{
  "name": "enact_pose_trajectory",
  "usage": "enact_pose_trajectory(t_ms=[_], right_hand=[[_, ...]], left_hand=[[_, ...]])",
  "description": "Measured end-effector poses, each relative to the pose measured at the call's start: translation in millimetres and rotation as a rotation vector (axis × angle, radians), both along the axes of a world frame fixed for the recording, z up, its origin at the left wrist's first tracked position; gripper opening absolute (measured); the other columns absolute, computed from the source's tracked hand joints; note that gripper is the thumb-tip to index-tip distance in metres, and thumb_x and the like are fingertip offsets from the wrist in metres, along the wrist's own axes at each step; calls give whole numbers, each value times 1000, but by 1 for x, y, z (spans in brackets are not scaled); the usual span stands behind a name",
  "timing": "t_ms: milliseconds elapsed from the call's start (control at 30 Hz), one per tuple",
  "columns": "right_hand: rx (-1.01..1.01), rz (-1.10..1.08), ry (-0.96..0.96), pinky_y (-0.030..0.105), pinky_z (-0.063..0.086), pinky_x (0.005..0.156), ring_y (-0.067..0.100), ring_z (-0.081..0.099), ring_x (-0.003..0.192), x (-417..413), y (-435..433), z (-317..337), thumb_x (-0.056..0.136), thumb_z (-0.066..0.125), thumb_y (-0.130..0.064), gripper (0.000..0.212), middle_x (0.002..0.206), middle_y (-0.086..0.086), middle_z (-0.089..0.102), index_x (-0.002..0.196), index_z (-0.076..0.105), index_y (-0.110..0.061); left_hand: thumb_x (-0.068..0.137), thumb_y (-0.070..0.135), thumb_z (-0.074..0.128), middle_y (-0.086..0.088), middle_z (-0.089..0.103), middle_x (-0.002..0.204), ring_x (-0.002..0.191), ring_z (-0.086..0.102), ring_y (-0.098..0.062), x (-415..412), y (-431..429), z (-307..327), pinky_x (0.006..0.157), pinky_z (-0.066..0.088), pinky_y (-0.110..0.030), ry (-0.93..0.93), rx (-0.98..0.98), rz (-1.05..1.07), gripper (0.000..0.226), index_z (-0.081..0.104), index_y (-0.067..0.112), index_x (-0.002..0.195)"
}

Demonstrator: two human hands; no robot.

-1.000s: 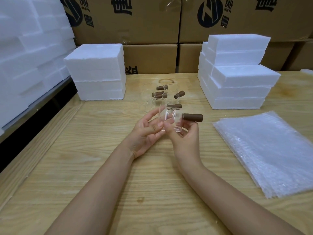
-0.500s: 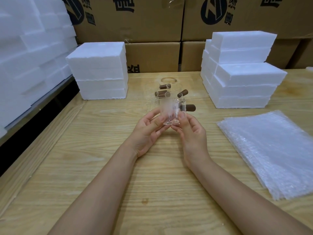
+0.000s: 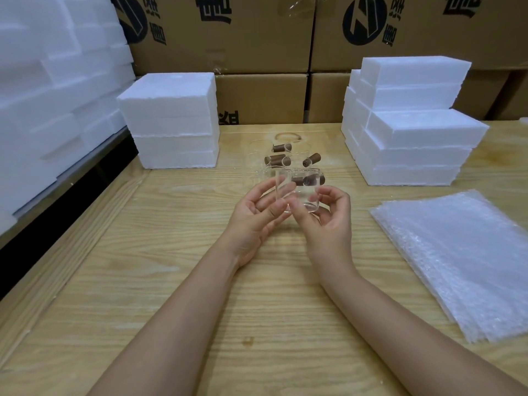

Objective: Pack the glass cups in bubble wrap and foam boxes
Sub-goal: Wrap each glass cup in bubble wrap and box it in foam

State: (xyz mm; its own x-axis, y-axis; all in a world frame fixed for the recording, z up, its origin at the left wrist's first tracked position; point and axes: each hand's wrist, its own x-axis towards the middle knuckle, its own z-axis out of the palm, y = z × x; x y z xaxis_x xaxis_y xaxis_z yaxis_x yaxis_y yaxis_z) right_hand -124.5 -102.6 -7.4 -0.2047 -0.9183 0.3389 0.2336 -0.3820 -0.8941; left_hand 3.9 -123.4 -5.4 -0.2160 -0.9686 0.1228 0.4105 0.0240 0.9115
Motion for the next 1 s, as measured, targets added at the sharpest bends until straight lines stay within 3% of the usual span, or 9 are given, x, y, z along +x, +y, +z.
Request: enact_pose_trajectory(t_ms=[133, 267, 400, 533, 700, 767, 867, 933, 1000], right_hand=[[-43, 20, -6, 11, 48, 71, -6, 62, 81, -1, -1, 4, 81, 72, -5, 34, 99, -3, 53, 101, 47, -18], [40, 76, -70, 30, 54, 86, 6, 63, 94, -1, -2, 4, 77, 63, -28, 29, 106, 3, 58, 102, 52, -17], [76, 189, -138, 28, 57, 75, 11, 67, 88, -1, -3, 6, 80, 54, -29, 27, 107, 11, 59, 101, 54, -12], [80, 204, -128, 28, 57, 74, 15, 66, 87, -1, -3, 5, 81, 51, -30, 28, 112, 14, 56, 102, 54, -13], [11, 59, -30, 21, 53, 75, 1, 62, 87, -1, -2, 5, 76, 63, -32, 38, 108, -2, 51, 109, 46, -24], [0, 39, 39, 20, 51, 82, 4, 59, 98, 0, -2, 3, 68, 73, -32, 50, 112, -7, 48, 108, 43, -31], [-7, 21, 97, 32, 51, 92, 12, 59, 107, 1, -3, 2, 65, 79, -31, 56, 116, -12, 49, 107, 43, -34], [-9, 34, 54, 35, 53, 90, 20, 61, 108, -1, -4, 2, 69, 78, -26, 50, 114, -8, 53, 108, 46, -31], [17, 75, -35, 29, 54, 84, 18, 64, 103, -3, -4, 5, 71, 75, -28, 45, 107, -3, 59, 109, 50, -25]], left_hand=[[39, 54, 93, -16, 66, 122, 110, 65, -23, -2, 1, 2, 93, 54, -30, -6, 69, -25, 104, 57, 7, 125], [45, 60, 88, -15, 66, 119, 108, 65, -21, 0, 1, 0, 98, 51, -31, -75, 41, -100, 100, 60, 4, 122], [52, 58, 87, 0, 68, 118, 105, 64, -14, 1, 0, -2, 94, 50, -27, -91, 4, -109, 89, 60, 11, 123], [49, 60, 87, 2, 68, 119, 104, 64, -13, 1, -1, -2, 87, 52, -22, -86, -10, -66, 93, 60, 9, 122], [45, 59, 89, -2, 65, 125, 119, 60, -19, 0, -1, -2, 101, 48, -28, -61, -6, -58, 94, 60, 11, 121], [42, 58, 90, -2, 68, 120, 115, 62, -16, 0, -1, -2, 103, 46, -29, -60, -2, -59, 96, 59, 11, 119], [38, 57, 92, -4, 70, 116, 112, 64, -16, -2, -1, -2, 104, 46, -30, -68, -7, -53, 100, 58, 10, 120], [36, 55, 93, -7, 68, 120, 116, 62, -21, -3, 1, -1, 105, 44, -33, -53, -8, -37, 105, 56, 8, 122], [37, 55, 93, -12, 63, 128, 123, 57, -26, -3, 1, 0, 107, 42, -35, -25, -3, -37, 112, 52, 5, 129]])
